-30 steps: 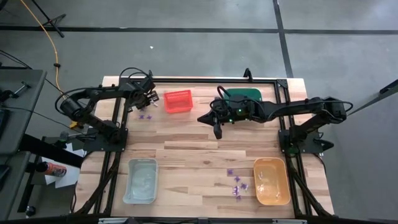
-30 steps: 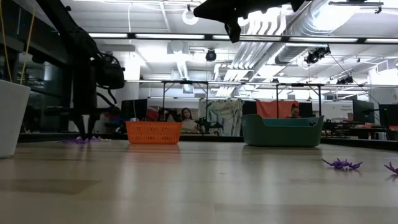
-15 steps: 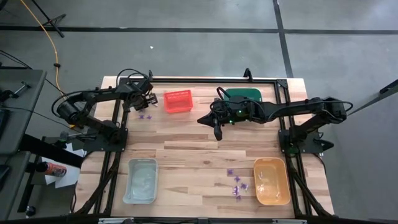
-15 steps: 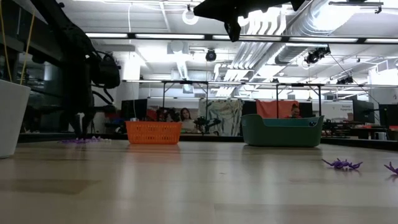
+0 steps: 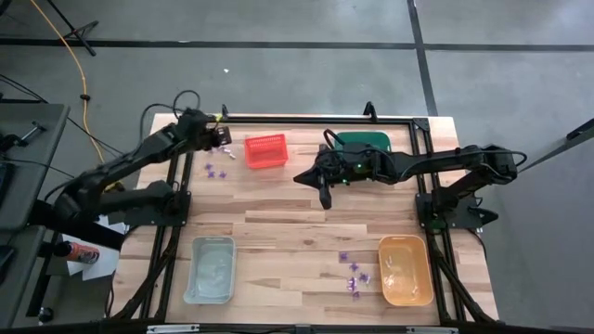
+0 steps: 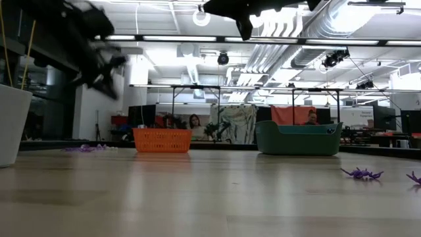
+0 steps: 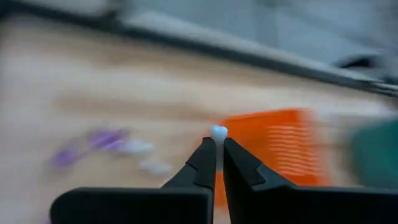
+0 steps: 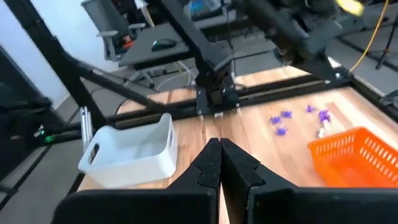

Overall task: Sort Halloween decoration
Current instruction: Put the white bone toy into the yellow bin

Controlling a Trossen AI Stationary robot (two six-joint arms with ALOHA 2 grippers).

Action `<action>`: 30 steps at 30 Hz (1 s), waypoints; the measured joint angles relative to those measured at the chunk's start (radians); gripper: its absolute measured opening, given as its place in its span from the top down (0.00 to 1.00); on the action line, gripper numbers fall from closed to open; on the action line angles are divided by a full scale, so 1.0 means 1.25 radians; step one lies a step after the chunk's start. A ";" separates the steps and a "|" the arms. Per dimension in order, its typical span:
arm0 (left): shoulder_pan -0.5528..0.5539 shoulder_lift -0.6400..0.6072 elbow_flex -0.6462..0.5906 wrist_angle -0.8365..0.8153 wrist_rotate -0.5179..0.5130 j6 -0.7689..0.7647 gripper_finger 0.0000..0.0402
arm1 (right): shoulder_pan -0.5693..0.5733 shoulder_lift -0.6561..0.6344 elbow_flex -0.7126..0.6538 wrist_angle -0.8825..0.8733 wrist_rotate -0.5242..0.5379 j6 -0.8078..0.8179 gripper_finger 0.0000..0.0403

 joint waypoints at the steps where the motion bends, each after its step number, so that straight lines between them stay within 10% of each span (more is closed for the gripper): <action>1: -0.015 -0.030 0.001 0.032 0.023 0.025 1.00 | -0.002 0.000 0.000 0.011 0.005 0.001 1.00; 11: -0.275 -0.161 0.003 0.398 0.168 0.219 1.00 | -0.035 0.000 0.000 0.170 0.089 0.015 1.00; 20: -0.546 -0.075 0.003 0.572 0.084 0.357 1.00 | -0.039 0.000 0.000 0.274 -0.066 0.085 1.00; 30: -0.599 -0.023 0.003 0.599 0.014 0.380 1.00 | -0.037 0.000 0.000 0.271 -0.101 0.084 1.00</action>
